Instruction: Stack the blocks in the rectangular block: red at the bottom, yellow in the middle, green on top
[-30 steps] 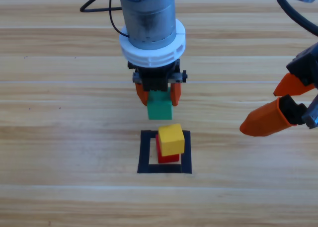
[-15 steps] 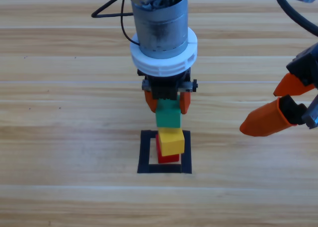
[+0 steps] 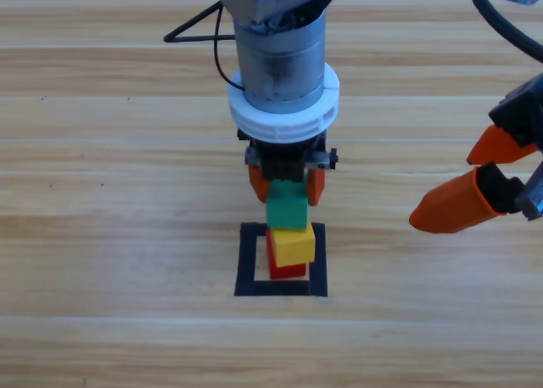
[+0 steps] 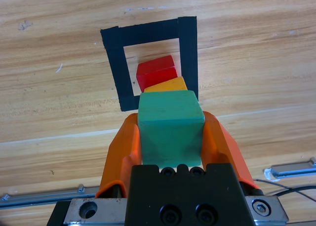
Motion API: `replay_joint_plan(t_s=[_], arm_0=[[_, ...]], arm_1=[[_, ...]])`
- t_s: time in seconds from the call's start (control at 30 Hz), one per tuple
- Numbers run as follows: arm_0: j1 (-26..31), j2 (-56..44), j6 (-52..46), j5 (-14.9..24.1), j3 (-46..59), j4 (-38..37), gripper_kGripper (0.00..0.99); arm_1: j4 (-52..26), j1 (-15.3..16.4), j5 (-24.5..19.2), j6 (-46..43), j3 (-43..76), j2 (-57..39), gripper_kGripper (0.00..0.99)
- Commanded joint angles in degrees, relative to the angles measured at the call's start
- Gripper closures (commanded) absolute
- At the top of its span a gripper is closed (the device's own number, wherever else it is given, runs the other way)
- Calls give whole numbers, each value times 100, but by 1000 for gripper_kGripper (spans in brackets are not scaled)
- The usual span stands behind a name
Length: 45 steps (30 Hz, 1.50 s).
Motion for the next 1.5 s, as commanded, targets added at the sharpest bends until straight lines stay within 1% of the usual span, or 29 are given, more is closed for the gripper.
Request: replay_joint_plan(t_s=[0.03, 1.5], arm_0=[[-94, 275, -12, 83, 95, 42, 990], [-225, 380, -127, 127, 122, 42, 988]], arm_1=[[-47, -164, 17, 15, 162, 237, 7], [-55, -164, -1, 15, 162, 299, 7]])
